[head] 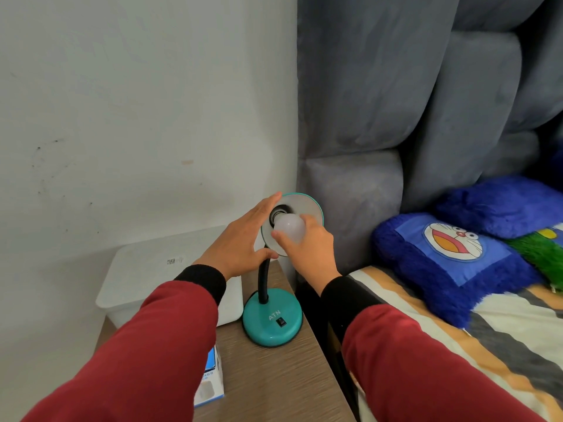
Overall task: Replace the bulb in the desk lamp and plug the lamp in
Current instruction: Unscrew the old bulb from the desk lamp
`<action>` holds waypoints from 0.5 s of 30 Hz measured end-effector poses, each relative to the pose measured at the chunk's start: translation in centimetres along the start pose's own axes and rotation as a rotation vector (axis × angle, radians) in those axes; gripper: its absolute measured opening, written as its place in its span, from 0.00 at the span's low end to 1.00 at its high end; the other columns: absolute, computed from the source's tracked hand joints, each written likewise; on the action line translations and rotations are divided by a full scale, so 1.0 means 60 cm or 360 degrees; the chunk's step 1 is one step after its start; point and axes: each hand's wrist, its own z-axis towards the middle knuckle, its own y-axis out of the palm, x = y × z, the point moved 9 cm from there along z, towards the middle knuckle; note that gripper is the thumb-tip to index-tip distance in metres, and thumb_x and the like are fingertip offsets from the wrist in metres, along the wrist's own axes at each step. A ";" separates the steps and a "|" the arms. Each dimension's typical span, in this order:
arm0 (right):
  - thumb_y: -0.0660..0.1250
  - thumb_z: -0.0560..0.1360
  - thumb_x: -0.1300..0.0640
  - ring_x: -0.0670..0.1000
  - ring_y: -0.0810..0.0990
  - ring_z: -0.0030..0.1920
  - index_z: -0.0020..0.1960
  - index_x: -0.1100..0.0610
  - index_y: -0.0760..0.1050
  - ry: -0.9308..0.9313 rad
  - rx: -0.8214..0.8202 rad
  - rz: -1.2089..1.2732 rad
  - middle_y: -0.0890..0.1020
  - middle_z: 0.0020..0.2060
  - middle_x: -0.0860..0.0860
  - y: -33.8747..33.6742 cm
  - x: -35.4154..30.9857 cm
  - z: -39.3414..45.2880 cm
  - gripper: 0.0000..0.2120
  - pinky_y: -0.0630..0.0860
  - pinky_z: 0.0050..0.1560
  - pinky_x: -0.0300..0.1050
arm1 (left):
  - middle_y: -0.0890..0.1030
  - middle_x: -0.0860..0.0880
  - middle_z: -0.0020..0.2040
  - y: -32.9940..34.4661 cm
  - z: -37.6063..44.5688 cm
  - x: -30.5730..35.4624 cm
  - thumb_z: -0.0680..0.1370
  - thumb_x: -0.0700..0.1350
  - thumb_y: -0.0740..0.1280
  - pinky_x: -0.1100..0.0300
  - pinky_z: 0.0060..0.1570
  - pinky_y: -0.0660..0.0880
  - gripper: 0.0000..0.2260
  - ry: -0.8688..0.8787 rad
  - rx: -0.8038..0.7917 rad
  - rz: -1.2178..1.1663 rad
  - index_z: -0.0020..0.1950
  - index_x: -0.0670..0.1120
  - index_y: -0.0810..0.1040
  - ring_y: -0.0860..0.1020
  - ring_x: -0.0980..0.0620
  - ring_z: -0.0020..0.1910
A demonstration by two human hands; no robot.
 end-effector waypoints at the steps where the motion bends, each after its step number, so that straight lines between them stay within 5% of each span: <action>1: 0.71 0.73 0.53 0.54 0.71 0.67 0.73 0.57 0.64 -0.0050 0.0002 -0.0020 0.73 0.67 0.55 -0.003 -0.006 0.001 0.31 0.68 0.62 0.39 | 0.54 0.58 0.78 -0.001 0.000 0.000 0.70 0.47 0.75 0.66 0.69 0.54 0.47 -0.0001 0.0002 -0.0005 0.77 0.59 0.44 0.57 0.56 0.76; 4: 0.71 0.72 0.58 0.52 0.67 0.71 0.74 0.56 0.61 -0.0139 -0.0037 0.0009 0.68 0.71 0.53 0.001 -0.014 0.000 0.34 0.63 0.66 0.38 | 0.54 0.57 0.78 -0.001 0.000 -0.001 0.71 0.47 0.74 0.64 0.70 0.55 0.47 -0.0002 -0.0001 -0.0010 0.77 0.59 0.44 0.57 0.55 0.76; 8: 0.72 0.71 0.46 0.55 0.71 0.68 0.74 0.58 0.61 0.0087 -0.0001 0.0100 0.71 0.68 0.56 0.007 0.008 0.001 0.37 0.69 0.62 0.41 | 0.54 0.58 0.78 0.000 0.002 0.000 0.71 0.47 0.74 0.66 0.68 0.54 0.47 -0.0003 -0.0009 -0.0012 0.77 0.59 0.44 0.57 0.56 0.76; 11: 0.71 0.72 0.55 0.54 0.73 0.65 0.71 0.57 0.66 -0.0052 0.0015 -0.0054 0.73 0.65 0.54 0.003 -0.006 0.005 0.30 0.70 0.59 0.39 | 0.54 0.57 0.78 0.001 0.002 0.000 0.71 0.47 0.74 0.67 0.68 0.53 0.47 0.0000 -0.0007 -0.0014 0.77 0.59 0.44 0.58 0.56 0.76; 13: 0.70 0.71 0.62 0.53 0.69 0.68 0.73 0.54 0.62 -0.0168 -0.0018 -0.0075 0.68 0.69 0.52 0.008 -0.017 0.002 0.33 0.66 0.62 0.36 | 0.54 0.58 0.78 0.000 0.002 -0.001 0.71 0.47 0.74 0.68 0.68 0.53 0.47 0.0003 0.0002 -0.0014 0.77 0.59 0.44 0.58 0.56 0.76; 15: 0.72 0.70 0.59 0.52 0.65 0.71 0.75 0.53 0.58 -0.0088 -0.0029 0.0063 0.64 0.71 0.52 0.011 -0.013 0.000 0.38 0.63 0.63 0.37 | 0.54 0.58 0.78 -0.002 0.002 -0.002 0.71 0.47 0.74 0.67 0.68 0.54 0.46 0.0006 0.0007 -0.0021 0.77 0.59 0.44 0.58 0.56 0.76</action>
